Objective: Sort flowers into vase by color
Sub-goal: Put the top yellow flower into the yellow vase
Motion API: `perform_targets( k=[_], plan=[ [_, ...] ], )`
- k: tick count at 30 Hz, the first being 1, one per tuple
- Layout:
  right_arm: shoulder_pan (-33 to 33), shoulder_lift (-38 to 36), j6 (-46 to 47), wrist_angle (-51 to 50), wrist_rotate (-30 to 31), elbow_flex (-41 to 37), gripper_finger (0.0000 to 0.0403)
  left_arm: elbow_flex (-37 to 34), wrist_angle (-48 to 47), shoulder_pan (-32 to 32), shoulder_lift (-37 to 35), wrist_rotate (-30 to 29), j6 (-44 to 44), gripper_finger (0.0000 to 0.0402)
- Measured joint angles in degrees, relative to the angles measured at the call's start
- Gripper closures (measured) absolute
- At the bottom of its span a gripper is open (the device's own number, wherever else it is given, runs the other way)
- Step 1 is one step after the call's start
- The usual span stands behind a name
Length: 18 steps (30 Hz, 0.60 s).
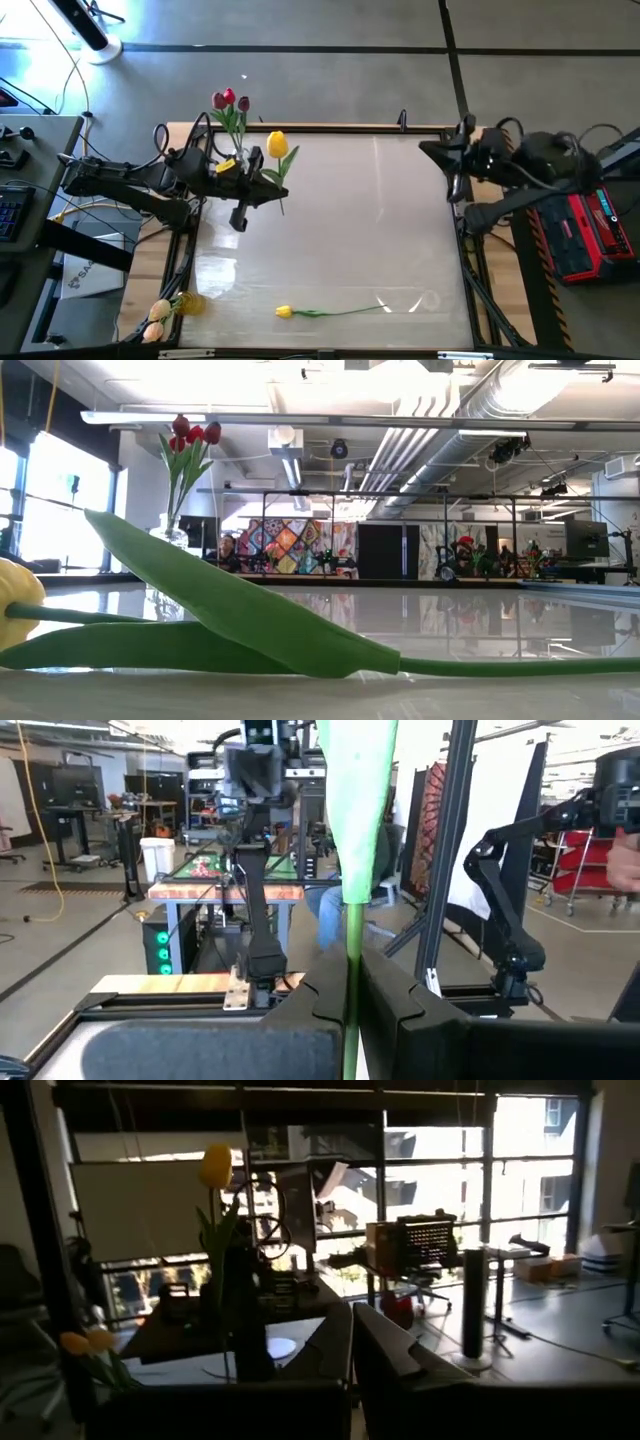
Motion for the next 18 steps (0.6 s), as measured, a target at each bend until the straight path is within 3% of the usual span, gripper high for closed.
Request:
perform_targets(
  k=[3, 12, 18],
  plan=[
    [-5.5, -0.9, 4.0, 1.5, -6.6, -2.0, 0.0402, 0.0, 0.0, 0.0, 0.0, 0.0, 0.0, 0.0401],
    [-16.2, -1.4, 11.0, -1.5, -16.8, -2.8, 0.0398, 0.0, -0.2, 0.0, 0.0, 0.0, -0.2, 0.0401],
    [-19.9, -0.9, 13.4, -5.2, -15.7, -2.8, 0.0325, 0.0, -0.2, 0.0, 0.0, -0.2, -0.6, 0.0401]
  ],
)
